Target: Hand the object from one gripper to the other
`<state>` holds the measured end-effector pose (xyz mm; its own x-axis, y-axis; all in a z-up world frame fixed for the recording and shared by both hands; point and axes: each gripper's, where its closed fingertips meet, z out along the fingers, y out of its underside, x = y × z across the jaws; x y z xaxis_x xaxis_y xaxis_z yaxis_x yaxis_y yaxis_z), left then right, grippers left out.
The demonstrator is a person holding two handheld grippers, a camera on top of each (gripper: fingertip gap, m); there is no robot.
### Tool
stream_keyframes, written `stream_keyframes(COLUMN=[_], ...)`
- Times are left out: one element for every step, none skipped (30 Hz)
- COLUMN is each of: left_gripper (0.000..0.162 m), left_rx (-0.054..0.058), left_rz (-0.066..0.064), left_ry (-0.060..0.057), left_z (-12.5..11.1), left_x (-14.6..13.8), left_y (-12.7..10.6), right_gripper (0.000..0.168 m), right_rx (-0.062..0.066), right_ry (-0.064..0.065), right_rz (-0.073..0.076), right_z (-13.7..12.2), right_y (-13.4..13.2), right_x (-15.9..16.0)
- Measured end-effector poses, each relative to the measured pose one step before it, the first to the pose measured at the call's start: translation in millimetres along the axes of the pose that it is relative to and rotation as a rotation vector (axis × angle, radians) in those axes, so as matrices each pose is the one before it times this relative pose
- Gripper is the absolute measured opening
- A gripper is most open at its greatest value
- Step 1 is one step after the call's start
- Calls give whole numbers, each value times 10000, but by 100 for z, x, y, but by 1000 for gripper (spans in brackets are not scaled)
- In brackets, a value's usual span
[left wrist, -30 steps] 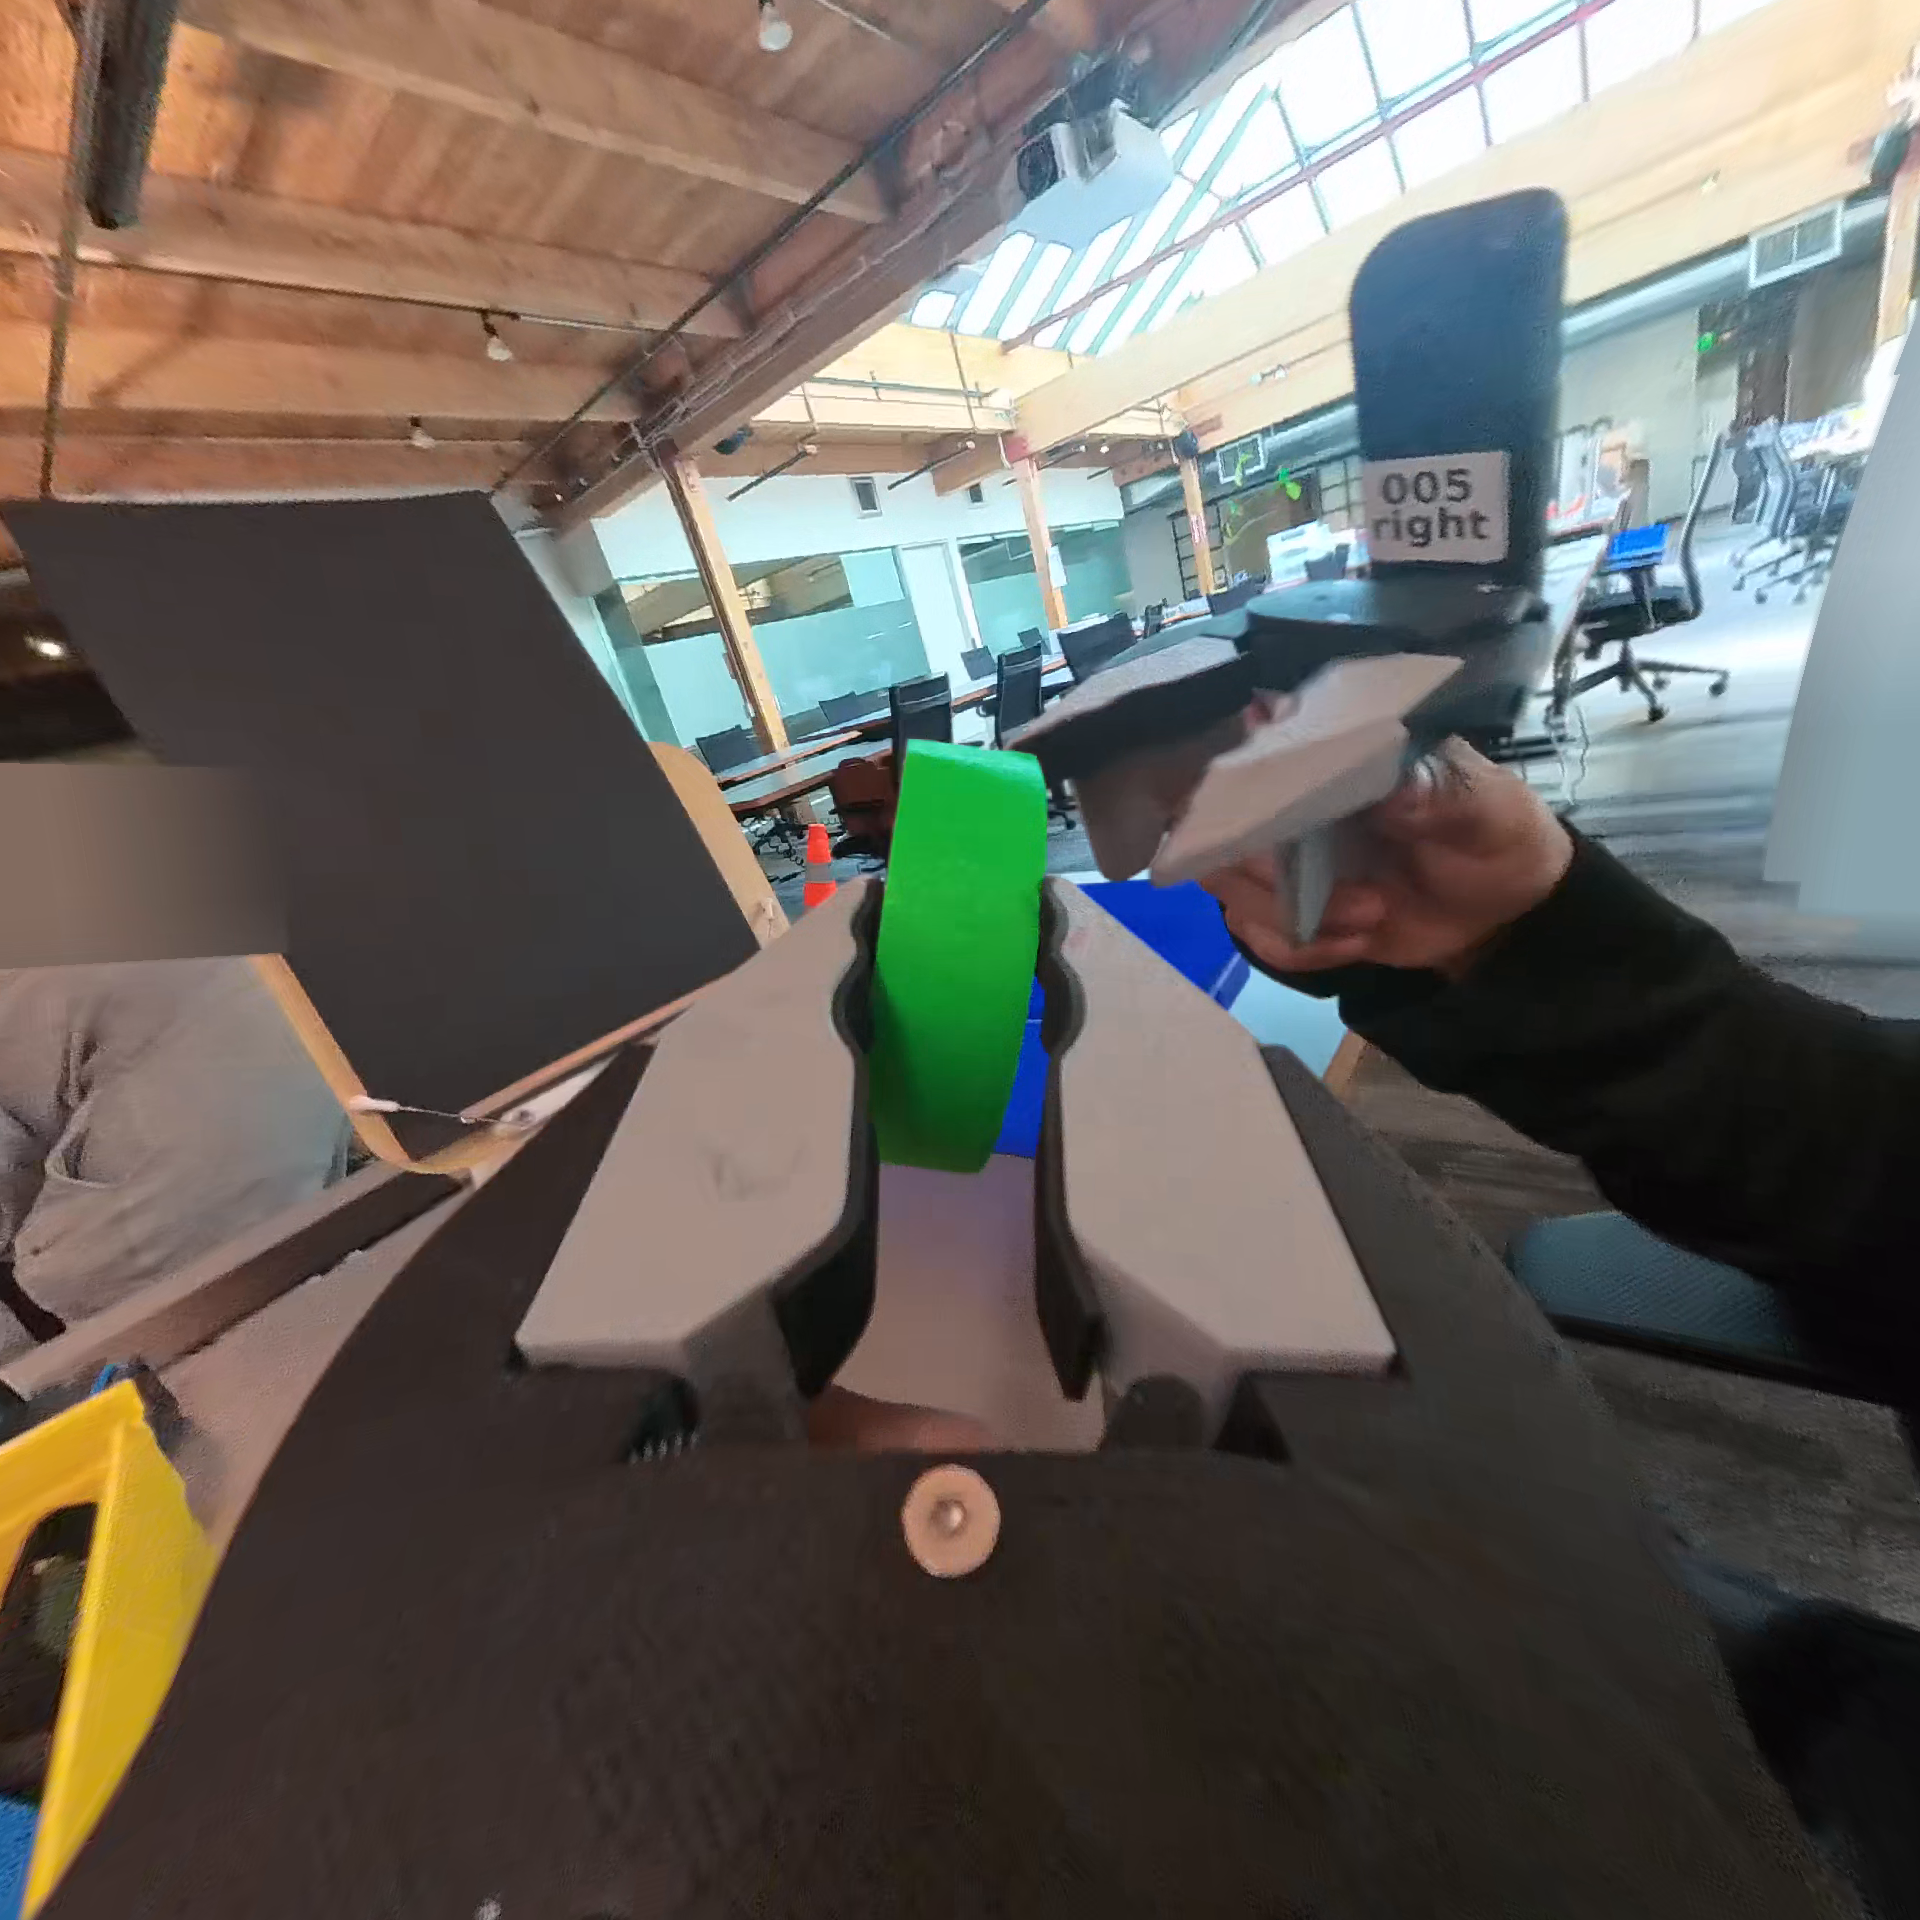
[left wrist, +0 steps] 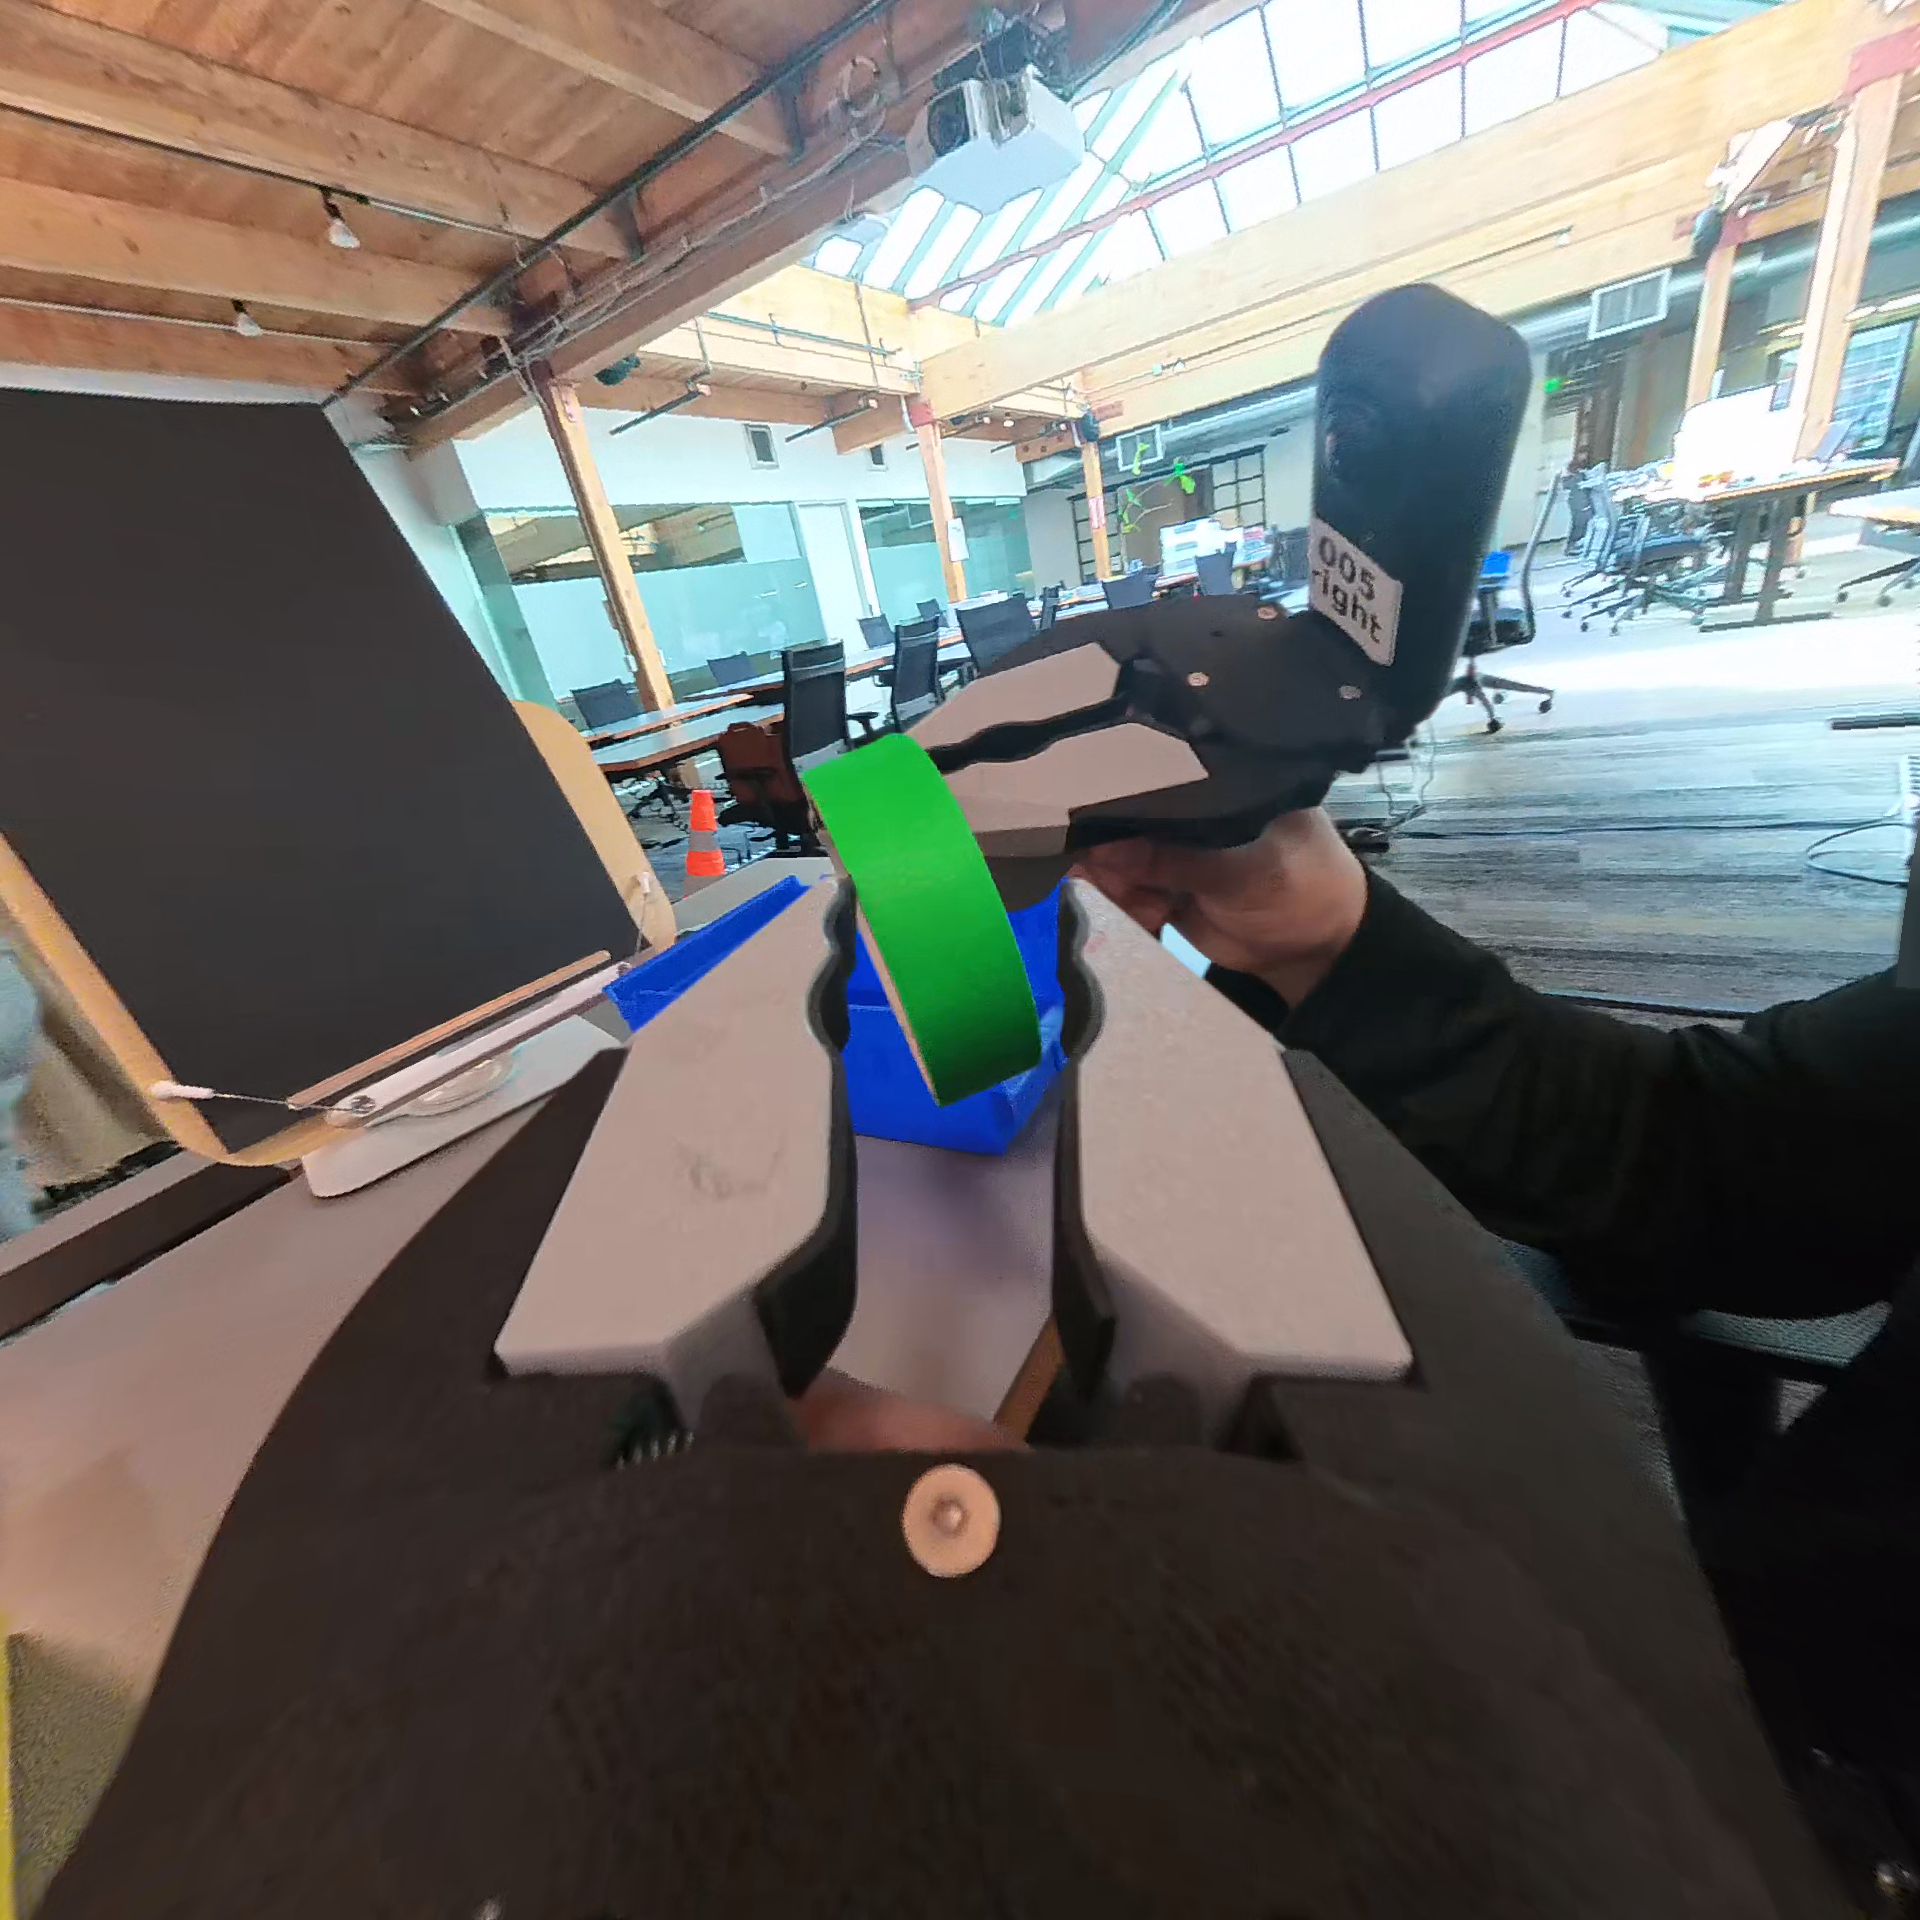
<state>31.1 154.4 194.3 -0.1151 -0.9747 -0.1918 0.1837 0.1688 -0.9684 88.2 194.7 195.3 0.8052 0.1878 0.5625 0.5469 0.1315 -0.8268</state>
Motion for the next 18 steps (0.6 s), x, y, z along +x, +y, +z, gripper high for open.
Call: stream_keyframes(left_gripper=[38,38,39,41,39,36,32,29,24,23,22,21,19,18,16,14,10,9], left_rx=[-60,-149,-139,-71,-45,-39,-45,-49,4,38,15,-16,-6,9,-11,-83,-236,-272], left_rz=[-40,23,-22,-135,-303,-354,-324,-220,-126,-108,-189,-161,-72,31,101,162,226,321], left_ry=[0,1,98,321,485,623,577,396,216,294,283,248,172,142,129,201,124,-158], left_z=[59,93,113,92,92,97,67,49,-21,-66,-45,-13,32,52,81,102,131,169], left_x=[23,3,131,451,686,867,795,498,196,296,264,245,180,207,231,360,281,-91], left_y=[143,307,311,234,164,131,148,140,47,-19,-3,28,53,40,58,120,290,384], right_gripper=[1,1,0,0,0,1,0,0,1,1,1,1,1,2,2,2,2,2], right_rx=[39,134,212,226,178,147,173,197,179,128,84,75,59,35,19,-11,-80,-138], right_ry=[83,25,-74,-125,-106,-78,-75,0,19,-32,-75,-66,-39,-39,-49,-86,-152,-160], right_rz=[-308,-359,-327,-278,-279,-302,-339,-316,-232,-179,-184,-143,-57,17,60,57,94,179], right_z=[-8,-62,-119,-133,-132,-134,-150,-179,-196,-181,-123,-76,-28,8,32,45,87,104], right_y=[-127,-261,-401,-443,-384,-319,-324,-324,-282,-188,-68,-31,-32,-22,-25,19,145,255], right_x=[-142,-231,-387,-446,-391,-336,-339,-180,-60,-78,-159,-161,-106,-95,-100,-164,-255,-202])
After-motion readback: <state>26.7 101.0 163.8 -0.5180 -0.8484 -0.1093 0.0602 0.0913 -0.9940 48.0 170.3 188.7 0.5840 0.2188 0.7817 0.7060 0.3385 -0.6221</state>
